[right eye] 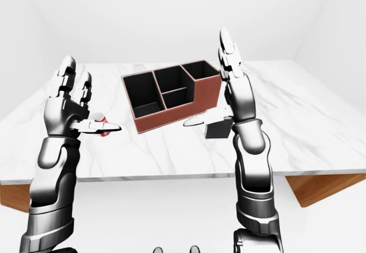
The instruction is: Pick up the book and place it in the left compartment of the caddy.
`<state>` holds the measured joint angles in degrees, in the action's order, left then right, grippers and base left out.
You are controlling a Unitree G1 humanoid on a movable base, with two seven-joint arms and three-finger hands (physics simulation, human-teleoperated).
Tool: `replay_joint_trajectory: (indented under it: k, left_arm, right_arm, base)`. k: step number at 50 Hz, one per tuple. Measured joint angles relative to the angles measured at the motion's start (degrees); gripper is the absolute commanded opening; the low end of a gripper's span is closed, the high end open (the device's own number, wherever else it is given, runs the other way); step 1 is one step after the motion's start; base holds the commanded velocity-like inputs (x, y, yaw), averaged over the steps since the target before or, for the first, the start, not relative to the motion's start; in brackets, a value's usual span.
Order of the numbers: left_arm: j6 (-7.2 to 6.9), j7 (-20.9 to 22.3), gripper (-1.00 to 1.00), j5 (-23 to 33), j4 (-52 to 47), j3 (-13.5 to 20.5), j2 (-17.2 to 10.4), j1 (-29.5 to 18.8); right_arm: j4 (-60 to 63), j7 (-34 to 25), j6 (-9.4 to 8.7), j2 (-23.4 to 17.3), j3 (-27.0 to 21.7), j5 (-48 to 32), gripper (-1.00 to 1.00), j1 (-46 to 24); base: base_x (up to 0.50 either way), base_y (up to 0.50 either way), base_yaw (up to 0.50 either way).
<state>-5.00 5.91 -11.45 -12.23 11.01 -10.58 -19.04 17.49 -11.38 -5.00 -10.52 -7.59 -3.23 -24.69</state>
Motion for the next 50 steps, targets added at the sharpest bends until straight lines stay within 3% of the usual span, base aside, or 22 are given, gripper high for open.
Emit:
replay_joint_trajectory:
  k: [50]
  left_arm:
    - [0.0, 0.2, 1.0, -0.3, -0.3, 0.2, 0.0, 0.4]
  right_arm:
    - [-0.6, 0.3, 0.0, 0.0, 0.0, -0.2, 1.0, -0.6]
  base:
    - [0.28, 0.0, 0.0]
